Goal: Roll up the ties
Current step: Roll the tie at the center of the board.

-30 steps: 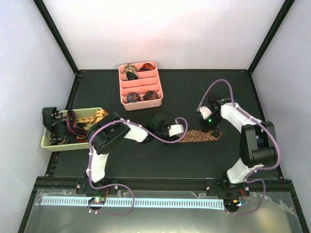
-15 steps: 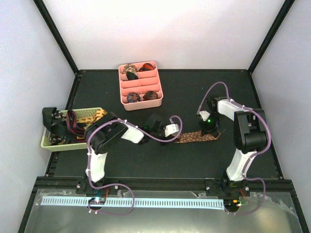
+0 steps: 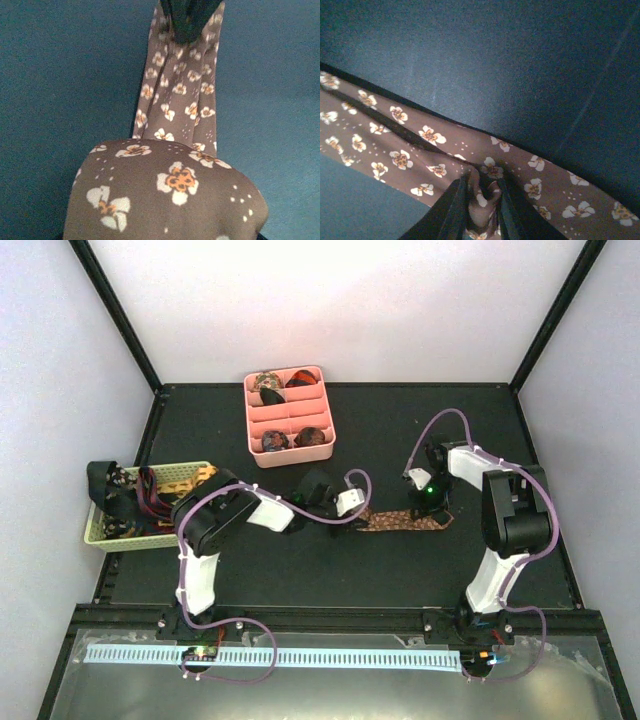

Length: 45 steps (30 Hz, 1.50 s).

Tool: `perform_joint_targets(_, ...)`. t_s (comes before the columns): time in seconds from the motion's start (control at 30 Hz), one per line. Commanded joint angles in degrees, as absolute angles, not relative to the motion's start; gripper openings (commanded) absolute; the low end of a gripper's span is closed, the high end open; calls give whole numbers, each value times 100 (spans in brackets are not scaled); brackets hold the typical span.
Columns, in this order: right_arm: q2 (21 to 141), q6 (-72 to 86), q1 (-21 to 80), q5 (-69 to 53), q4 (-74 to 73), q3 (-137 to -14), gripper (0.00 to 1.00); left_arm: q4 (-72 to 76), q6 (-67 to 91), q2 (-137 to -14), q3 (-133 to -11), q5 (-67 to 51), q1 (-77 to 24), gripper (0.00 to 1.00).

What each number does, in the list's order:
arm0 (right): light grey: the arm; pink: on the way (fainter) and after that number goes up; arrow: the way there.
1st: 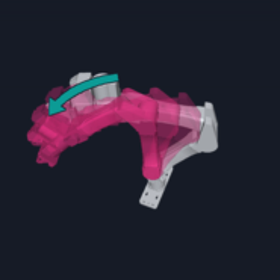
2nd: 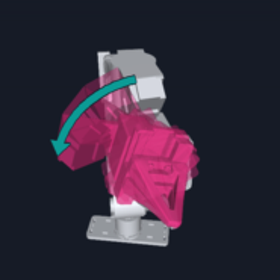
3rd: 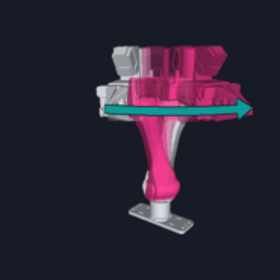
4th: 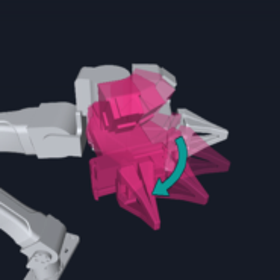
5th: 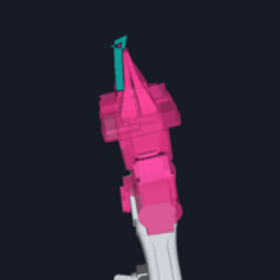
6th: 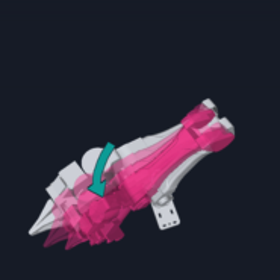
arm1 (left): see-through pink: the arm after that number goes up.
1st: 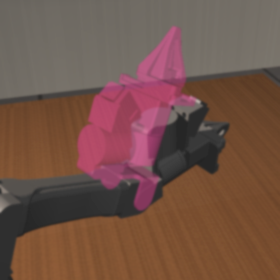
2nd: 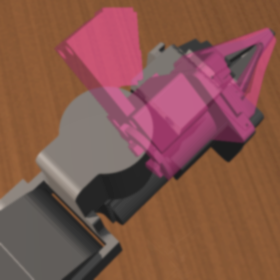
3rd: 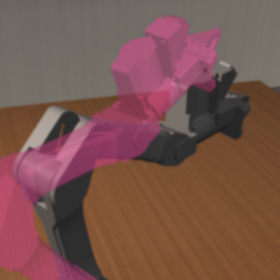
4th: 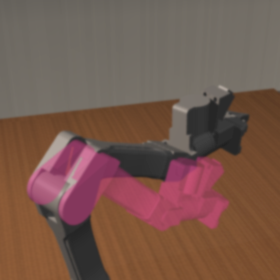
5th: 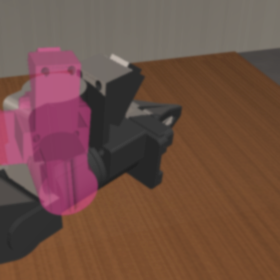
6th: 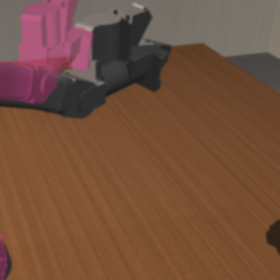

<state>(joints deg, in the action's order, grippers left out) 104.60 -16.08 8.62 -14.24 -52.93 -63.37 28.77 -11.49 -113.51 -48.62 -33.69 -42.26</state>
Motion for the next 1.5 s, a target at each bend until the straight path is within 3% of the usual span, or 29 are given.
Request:
perform_joint_targets(0.0, 10601, -1737, 781, -529, -4826, -6104, 21, 1462, -1982, -11699, -5055, -2519, -4296, 28)
perform_joint_targets(0.3, 10102, -1880, 602, -605, -5395, -6370, 47, 656, -2456, -11725, -5115, -2092, -4432, 27)
perform_joint_targets(0.43, 9896, -1961, 480, -719, -5670, -6662, 53, 530, -2522, -11767, -5129, -2005, -4482, 27)
perform_joint_targets(0.67, 9781, -953, 739, -3423, -5745, -6770, 55, 479, -2582, -11783, -5093, -1961, -4513, 27)
perform_joint_targets(0.87, 10008, -122, 1061, -4638, -4990, -6295, 58, 476, -2642, -11798, -5040, -1970, -4542, 27)
perform_joint_targets(1.23, 10419, 595, 1665, -4705, -4036, -6171, 56, 489, -2663, -11794, -5025, -1947, -4553, 27)
perform_joint_targets(1.47, 10764, 629, 1723, -4192, -4034, -6348, 33, 486, -2637, -11803, -5032, -1951, -4574, 27)
